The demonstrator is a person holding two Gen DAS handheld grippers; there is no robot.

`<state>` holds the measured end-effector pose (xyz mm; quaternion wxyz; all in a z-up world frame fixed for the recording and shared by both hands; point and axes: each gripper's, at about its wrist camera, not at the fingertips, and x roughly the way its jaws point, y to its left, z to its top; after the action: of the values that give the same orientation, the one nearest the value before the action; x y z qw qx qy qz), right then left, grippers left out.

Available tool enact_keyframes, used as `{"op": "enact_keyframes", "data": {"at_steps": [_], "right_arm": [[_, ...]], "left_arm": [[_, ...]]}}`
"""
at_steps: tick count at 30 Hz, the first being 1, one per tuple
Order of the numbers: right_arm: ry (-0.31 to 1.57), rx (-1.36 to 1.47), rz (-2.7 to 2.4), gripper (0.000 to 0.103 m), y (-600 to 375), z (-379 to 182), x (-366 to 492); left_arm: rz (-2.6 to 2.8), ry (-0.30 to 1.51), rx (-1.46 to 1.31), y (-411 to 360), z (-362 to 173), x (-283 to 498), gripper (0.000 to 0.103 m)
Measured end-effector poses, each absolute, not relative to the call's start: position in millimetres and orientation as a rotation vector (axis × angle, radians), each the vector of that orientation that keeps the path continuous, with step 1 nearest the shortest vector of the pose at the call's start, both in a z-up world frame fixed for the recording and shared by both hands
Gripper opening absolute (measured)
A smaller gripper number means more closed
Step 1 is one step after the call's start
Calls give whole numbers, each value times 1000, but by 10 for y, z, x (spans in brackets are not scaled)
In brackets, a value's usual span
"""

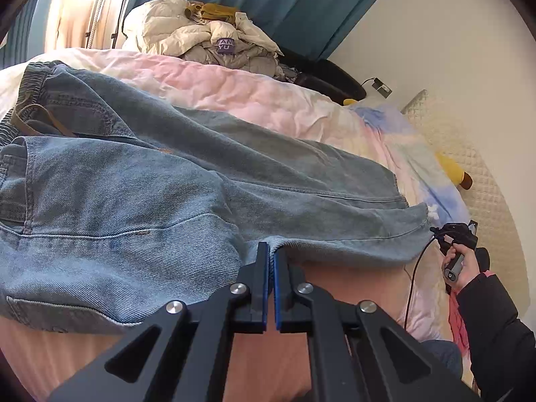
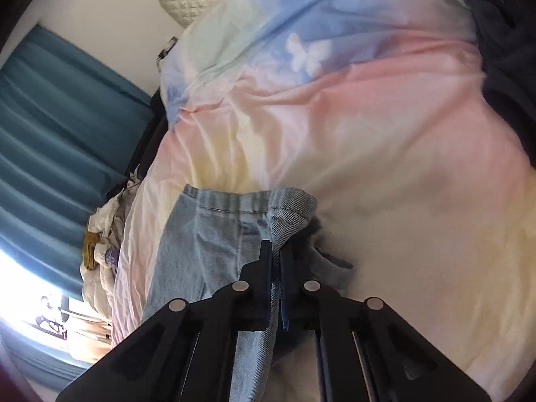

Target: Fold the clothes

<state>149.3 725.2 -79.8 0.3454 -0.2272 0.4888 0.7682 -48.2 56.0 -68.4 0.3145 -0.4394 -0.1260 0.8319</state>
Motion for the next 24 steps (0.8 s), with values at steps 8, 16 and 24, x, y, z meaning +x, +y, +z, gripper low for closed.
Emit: {"op": "enact_keyframes", "data": {"at_steps": [8,16,24], "right_arm": [[1066,-445,2415,1,7054,719,996],[994,-288,2526,1,6900,1278,1497],[1243,-509,2159,1,7263,-489,2419]], "left_arm": [[2179,-450,-1082,375,-537,-455,2],[2129,-480,-1118,320,-562,-335,2],[2058,-454,-1263,399,-836,-320,2]]}}
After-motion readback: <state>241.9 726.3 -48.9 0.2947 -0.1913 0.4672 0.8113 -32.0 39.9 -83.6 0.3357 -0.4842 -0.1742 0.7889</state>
